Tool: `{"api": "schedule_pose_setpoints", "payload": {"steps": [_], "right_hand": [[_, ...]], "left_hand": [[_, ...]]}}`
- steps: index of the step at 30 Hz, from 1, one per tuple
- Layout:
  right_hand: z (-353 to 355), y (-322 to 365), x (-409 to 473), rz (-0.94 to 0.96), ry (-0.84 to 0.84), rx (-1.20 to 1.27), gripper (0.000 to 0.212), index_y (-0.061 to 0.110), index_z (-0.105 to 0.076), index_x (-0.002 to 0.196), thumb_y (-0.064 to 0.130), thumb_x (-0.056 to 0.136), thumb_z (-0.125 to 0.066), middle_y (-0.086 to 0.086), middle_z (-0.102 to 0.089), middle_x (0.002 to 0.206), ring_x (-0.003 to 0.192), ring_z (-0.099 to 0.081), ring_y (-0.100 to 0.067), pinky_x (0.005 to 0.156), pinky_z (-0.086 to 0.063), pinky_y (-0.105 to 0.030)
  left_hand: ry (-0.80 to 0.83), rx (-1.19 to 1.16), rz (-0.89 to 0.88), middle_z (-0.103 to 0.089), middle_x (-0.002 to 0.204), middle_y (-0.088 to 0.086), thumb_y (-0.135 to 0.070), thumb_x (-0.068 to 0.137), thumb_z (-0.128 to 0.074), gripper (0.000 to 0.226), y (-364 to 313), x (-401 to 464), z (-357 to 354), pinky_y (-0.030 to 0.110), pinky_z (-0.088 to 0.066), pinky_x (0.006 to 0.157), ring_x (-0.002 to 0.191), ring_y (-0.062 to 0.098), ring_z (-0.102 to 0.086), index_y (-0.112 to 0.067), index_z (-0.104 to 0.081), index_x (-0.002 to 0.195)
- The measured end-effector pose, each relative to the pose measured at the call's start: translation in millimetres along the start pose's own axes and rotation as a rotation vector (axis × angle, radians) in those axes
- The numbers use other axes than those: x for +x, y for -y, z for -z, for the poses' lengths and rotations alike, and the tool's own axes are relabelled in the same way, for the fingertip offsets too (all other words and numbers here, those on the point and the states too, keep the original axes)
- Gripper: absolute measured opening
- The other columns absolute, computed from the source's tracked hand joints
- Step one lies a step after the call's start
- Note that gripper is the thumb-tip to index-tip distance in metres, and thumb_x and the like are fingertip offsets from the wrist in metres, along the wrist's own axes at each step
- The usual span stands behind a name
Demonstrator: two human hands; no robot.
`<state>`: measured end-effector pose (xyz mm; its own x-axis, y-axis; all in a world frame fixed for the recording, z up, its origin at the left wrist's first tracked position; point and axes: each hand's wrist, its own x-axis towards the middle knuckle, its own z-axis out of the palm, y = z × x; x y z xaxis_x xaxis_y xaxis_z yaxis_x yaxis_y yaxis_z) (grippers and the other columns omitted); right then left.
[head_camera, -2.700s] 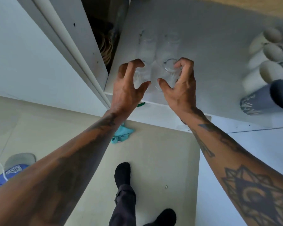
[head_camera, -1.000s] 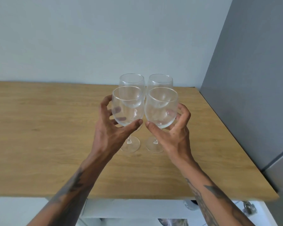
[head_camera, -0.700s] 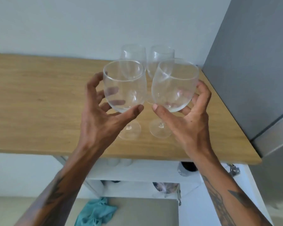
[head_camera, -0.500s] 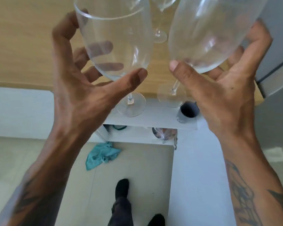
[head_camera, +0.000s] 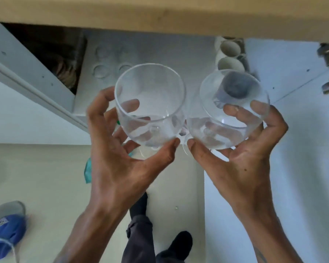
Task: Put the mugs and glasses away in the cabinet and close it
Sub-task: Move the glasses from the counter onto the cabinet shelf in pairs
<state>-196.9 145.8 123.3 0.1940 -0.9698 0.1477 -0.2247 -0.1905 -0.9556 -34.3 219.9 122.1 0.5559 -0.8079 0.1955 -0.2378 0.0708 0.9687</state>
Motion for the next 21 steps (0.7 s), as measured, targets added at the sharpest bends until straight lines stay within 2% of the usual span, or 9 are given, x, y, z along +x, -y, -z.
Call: {"api": "schedule_pose_setpoints", "payload": {"steps": [3, 7, 8, 11, 14, 16, 18, 19, 21], "right_hand": [[-15.5, -45.6, 31.1, -0.018, -0.070, -0.035, 0.098, 0.015, -0.024, 0.136, -0.001, 0.065, -0.089, -0.003, -0.047, 0.138, 0.112, -0.066, -0.028, 0.083, -0.062, -0.036], [-35.5, -81.0, 86.2, -0.016, -0.117, -0.101, 0.099, 0.016, -0.025, 0.145, 0.012, 0.066, -0.084, -0.008, -0.051, 0.139, 0.114, -0.063, -0.027, 0.084, -0.057, -0.017], [-41.0, -86.0, 100.6, -0.021, -0.132, -0.097, 0.098, 0.016, -0.026, 0.145, 0.012, 0.065, -0.084, -0.008, -0.052, 0.137, 0.115, -0.062, -0.026, 0.085, -0.057, -0.018], [-57.0, -98.9, 146.4, -0.038, -0.141, -0.056, 0.098, 0.013, -0.025, 0.145, 0.009, 0.066, -0.083, -0.009, -0.050, 0.135, 0.119, -0.058, -0.026, 0.092, -0.058, -0.032], [-70.7, -105.3, 190.6, -0.065, -0.117, -0.030, 0.095, 0.016, -0.026, 0.143, 0.008, 0.066, -0.081, -0.006, -0.049, 0.132, 0.116, -0.059, -0.025, 0.088, -0.058, -0.040], [-77.6, -109.3, 215.2, -0.068, -0.095, -0.042, 0.095, 0.016, -0.026, 0.143, 0.009, 0.066, -0.081, -0.004, -0.049, 0.129, 0.113, -0.059, -0.022, 0.087, -0.058, -0.034], [-82.5, -112.8, 235.5, -0.055, -0.060, -0.089, 0.098, 0.013, -0.023, 0.145, 0.012, 0.067, -0.082, -0.002, -0.048, 0.127, 0.113, -0.057, -0.020, 0.083, -0.055, -0.018], [-85.0, -114.0, 244.2, -0.053, -0.041, -0.106, 0.101, 0.012, -0.021, 0.147, 0.014, 0.067, -0.082, -0.003, -0.048, 0.129, 0.115, -0.056, -0.021, 0.086, -0.053, -0.016], [-89.5, -116.5, 258.0, -0.073, -0.022, -0.118, 0.106, 0.013, -0.018, 0.149, 0.018, 0.066, -0.083, -0.007, -0.047, 0.137, 0.125, -0.053, -0.024, 0.100, -0.051, -0.030]], "left_hand": [[0.023, 0.052, 0.055, -0.053, 0.135, 0.004, -0.014, 0.065, -0.095, 0.104, 46.3, 28.0, -24.6, 0.031, -0.063, 0.083, 0.111, 0.020, -0.069, -0.025, -0.031, 0.147], [0.034, 0.078, 0.003, -0.047, 0.136, 0.008, -0.017, 0.069, -0.092, 0.102, 89.1, 84.3, -45.9, 0.028, -0.064, 0.079, 0.112, 0.012, -0.066, -0.016, -0.029, 0.150], [0.023, 0.111, -0.029, -0.046, 0.137, 0.009, -0.020, 0.068, -0.091, 0.102, 97.3, 100.4, -51.6, 0.027, -0.063, 0.080, 0.113, 0.010, -0.064, -0.013, -0.029, 0.149], [-0.009, 0.217, -0.116, -0.040, 0.141, 0.010, -0.026, 0.066, -0.090, 0.104, 115.2, 145.1, -67.9, 0.032, -0.062, 0.086, 0.123, 0.026, -0.055, -0.001, -0.030, 0.147], [-0.042, 0.268, -0.118, -0.040, 0.140, 0.008, -0.030, 0.064, -0.088, 0.102, 125.2, 183.6, -81.4, 0.031, -0.062, 0.082, 0.120, 0.028, -0.054, -0.002, -0.031, 0.144], [-0.058, 0.294, -0.106, -0.040, 0.142, 0.007, -0.032, 0.062, -0.087, 0.102, 130.3, 205.8, -88.8, 0.034, -0.061, 0.083, 0.121, 0.030, -0.053, -0.003, -0.032, 0.143], [-0.075, 0.307, -0.095, -0.040, 0.143, 0.006, -0.035, 0.062, -0.086, 0.102, 132.6, 223.1, -95.9, 0.038, -0.058, 0.091, 0.124, 0.031, -0.052, -0.003, -0.032, 0.142], [-0.086, 0.317, -0.091, -0.041, 0.144, 0.006, -0.037, 0.061, -0.085, 0.102, 133.4, 230.2, -99.0, 0.037, -0.055, 0.096, 0.125, 0.031, -0.051, -0.003, -0.032, 0.142], [-0.104, 0.323, -0.072, -0.041, 0.148, 0.007, -0.037, 0.062, -0.084, 0.103, 135.4, 242.1, -103.6, 0.022, -0.051, 0.096, 0.127, 0.028, -0.051, -0.002, -0.031, 0.144]]}}
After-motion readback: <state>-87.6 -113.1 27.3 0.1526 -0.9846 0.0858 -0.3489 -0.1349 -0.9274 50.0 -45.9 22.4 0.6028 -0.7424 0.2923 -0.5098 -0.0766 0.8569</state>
